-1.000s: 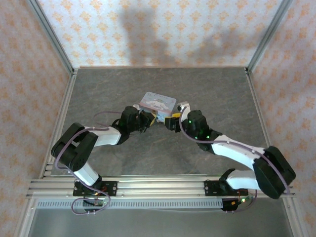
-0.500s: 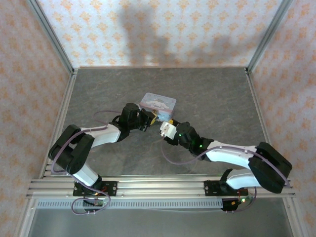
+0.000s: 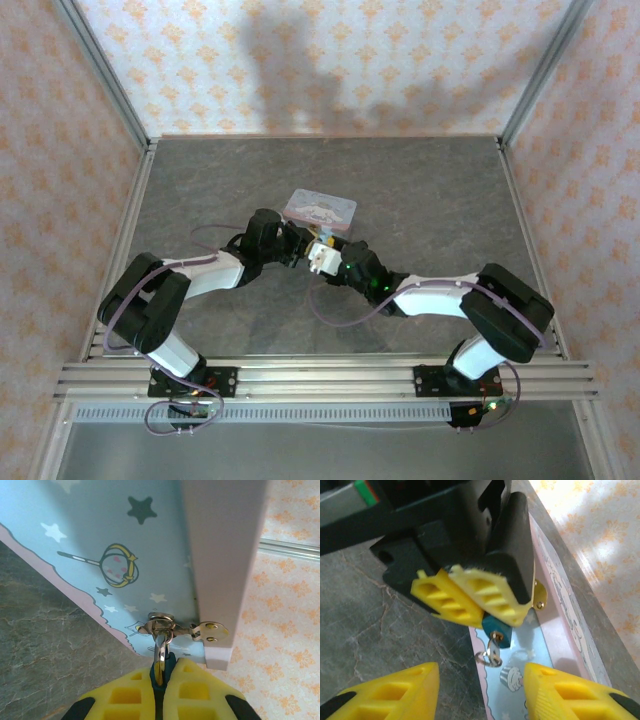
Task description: Unlock the padlock with the key
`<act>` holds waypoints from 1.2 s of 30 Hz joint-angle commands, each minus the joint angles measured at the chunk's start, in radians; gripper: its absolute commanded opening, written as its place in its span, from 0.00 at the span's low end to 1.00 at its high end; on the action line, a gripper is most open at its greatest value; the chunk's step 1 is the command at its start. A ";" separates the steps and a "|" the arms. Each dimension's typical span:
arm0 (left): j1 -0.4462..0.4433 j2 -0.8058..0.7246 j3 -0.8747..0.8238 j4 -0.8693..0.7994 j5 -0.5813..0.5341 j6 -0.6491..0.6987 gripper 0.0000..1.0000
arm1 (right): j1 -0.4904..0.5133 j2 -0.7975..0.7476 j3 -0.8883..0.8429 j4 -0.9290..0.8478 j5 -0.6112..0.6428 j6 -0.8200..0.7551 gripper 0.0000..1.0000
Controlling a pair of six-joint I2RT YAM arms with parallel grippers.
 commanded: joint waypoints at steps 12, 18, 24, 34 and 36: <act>-0.008 -0.027 0.039 0.007 0.024 0.013 0.00 | -0.019 0.062 0.054 0.042 0.018 0.015 0.22; -0.008 -0.026 0.040 0.007 0.031 0.015 0.00 | -0.023 0.075 0.066 0.045 0.023 0.027 0.14; -0.008 -0.026 0.041 0.005 0.035 0.019 0.00 | -0.028 0.091 0.078 0.046 0.027 0.040 0.10; -0.010 -0.027 0.046 0.006 0.047 0.029 0.00 | -0.057 0.083 0.090 0.055 -0.046 0.231 0.00; -0.011 -0.027 0.047 0.005 0.045 0.030 0.00 | -0.068 0.080 0.089 0.056 -0.075 0.297 0.00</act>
